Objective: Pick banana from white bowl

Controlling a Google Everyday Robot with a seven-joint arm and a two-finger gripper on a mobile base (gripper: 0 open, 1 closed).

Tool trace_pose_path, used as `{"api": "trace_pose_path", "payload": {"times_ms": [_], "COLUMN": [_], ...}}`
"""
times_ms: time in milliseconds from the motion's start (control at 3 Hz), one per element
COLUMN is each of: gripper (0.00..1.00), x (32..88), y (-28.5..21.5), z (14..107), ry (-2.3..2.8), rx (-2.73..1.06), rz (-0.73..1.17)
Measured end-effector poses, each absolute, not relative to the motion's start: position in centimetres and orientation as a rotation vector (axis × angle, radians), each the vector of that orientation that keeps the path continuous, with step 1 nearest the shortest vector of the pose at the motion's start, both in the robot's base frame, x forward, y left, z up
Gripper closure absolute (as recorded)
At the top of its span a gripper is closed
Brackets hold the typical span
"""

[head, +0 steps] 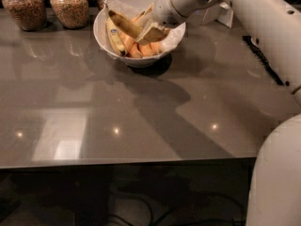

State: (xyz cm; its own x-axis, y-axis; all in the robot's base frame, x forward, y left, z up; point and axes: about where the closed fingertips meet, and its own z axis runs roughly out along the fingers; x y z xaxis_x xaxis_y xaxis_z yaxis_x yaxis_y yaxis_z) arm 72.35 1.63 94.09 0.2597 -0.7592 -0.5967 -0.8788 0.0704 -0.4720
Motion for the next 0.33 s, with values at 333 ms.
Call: {"api": "trace_pose_path", "payload": {"times_ms": [333], "gripper": [1.0], "x": [69.84], "y": [-0.67], "z": [95.57], "ry": [1.525], "rx": [-1.698], "rz": [0.234]}}
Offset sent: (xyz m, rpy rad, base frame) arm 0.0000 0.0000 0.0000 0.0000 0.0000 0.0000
